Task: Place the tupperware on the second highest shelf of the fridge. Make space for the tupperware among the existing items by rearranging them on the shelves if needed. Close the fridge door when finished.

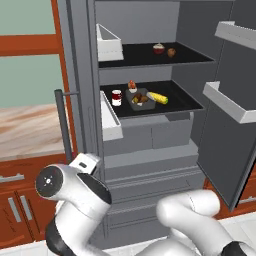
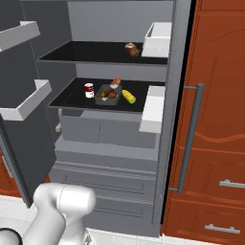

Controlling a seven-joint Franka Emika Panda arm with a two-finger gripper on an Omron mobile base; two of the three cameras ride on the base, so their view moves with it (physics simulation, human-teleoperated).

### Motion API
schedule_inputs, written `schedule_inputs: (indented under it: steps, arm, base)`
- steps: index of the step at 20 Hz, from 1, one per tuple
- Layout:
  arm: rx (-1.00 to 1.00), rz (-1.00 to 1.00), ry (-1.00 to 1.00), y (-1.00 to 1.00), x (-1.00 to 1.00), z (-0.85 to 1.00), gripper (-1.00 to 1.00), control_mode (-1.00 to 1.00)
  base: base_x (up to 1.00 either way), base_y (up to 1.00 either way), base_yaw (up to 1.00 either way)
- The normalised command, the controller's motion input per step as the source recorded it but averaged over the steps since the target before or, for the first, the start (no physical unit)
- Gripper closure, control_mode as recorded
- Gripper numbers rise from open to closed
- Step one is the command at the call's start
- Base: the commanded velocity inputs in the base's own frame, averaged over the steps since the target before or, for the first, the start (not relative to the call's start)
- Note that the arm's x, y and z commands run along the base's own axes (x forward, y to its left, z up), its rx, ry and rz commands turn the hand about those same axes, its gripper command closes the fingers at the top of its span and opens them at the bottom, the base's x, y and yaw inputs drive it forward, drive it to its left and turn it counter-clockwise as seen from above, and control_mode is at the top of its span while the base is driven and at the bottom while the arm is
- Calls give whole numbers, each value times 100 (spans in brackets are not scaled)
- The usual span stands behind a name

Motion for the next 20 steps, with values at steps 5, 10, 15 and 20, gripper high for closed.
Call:
schedule_inputs:
  steps: [5,10,15,20]
  arm:
    - [-32,2,-10,100,12,-49,-100,-100]
    - [-15,-2,0,36,55,-41,-100,-100]
    - [-10,-8,0,17,59,-35,-100,-100]
    - [-17,-3,0,58,66,-20,-100,-100]
  base:
    - [0,0,0]
    - [0,0,0]
    - [0,0,0]
    - [0,0,0]
